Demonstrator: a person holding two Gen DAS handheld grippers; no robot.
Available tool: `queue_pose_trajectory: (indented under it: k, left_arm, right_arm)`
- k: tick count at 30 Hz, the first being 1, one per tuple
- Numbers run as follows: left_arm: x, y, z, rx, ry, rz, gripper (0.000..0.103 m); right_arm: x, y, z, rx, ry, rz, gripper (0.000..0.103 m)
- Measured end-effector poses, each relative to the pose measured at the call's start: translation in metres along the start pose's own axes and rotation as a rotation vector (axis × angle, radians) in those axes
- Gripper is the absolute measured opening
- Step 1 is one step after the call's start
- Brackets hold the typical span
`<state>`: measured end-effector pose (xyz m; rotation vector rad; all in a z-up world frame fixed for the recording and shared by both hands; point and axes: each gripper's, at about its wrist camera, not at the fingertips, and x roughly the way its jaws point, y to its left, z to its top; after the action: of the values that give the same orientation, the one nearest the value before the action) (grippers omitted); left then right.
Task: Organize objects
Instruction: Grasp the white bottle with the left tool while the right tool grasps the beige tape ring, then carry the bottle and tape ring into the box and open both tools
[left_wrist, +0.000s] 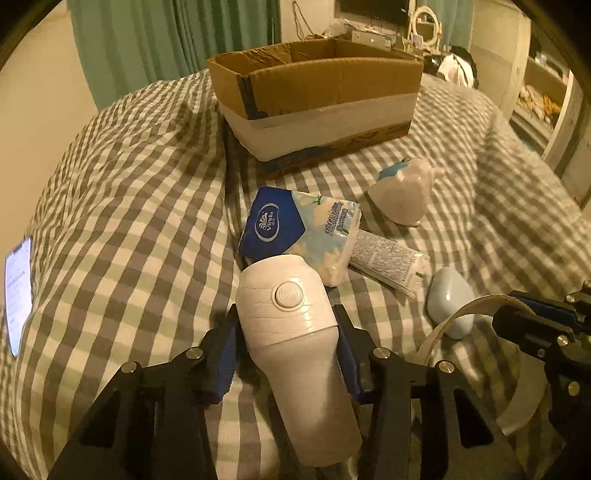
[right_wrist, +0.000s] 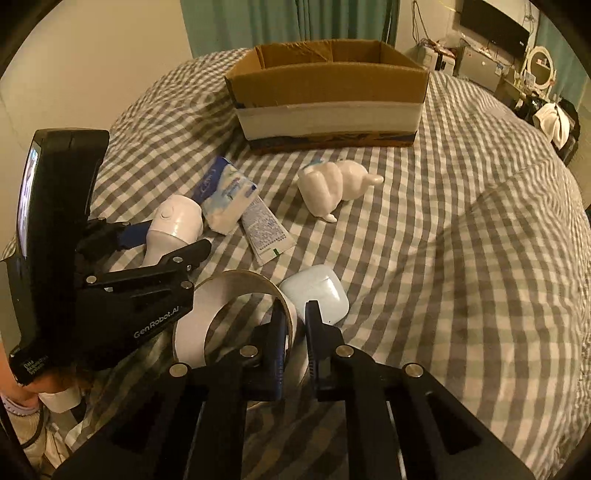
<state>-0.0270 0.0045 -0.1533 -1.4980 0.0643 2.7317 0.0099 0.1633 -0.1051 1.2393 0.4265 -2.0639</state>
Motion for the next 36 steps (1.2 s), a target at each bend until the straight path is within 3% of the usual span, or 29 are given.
queue_pose_trajectory:
  k: [4, 18, 26, 36]
  left_arm:
    - [-0.002, 0.013, 0.000, -0.064, 0.019, -0.031, 0.048]
    - [-0.051, -0.002, 0.008, -0.025, -0.087, -0.059, 0.047]
    - [-0.097, 0.000, 0.056, -0.009, -0.210, -0.058, 0.047]
    - [-0.114, 0.015, 0.161, 0.009, -0.326, -0.029, 0.047]
  right_arm:
    - [-0.010, 0.000, -0.003, -0.005, -0.021, -0.037, 0.008]
    - [-0.054, -0.022, 0.008, 0.049, -0.129, -0.088, 0.007]
    - [-0.084, -0.025, 0.052, 0.029, -0.222, -0.082, 0.007]
    - [-0.117, -0.039, 0.153, -0.006, -0.348, -0.117, 0.007]
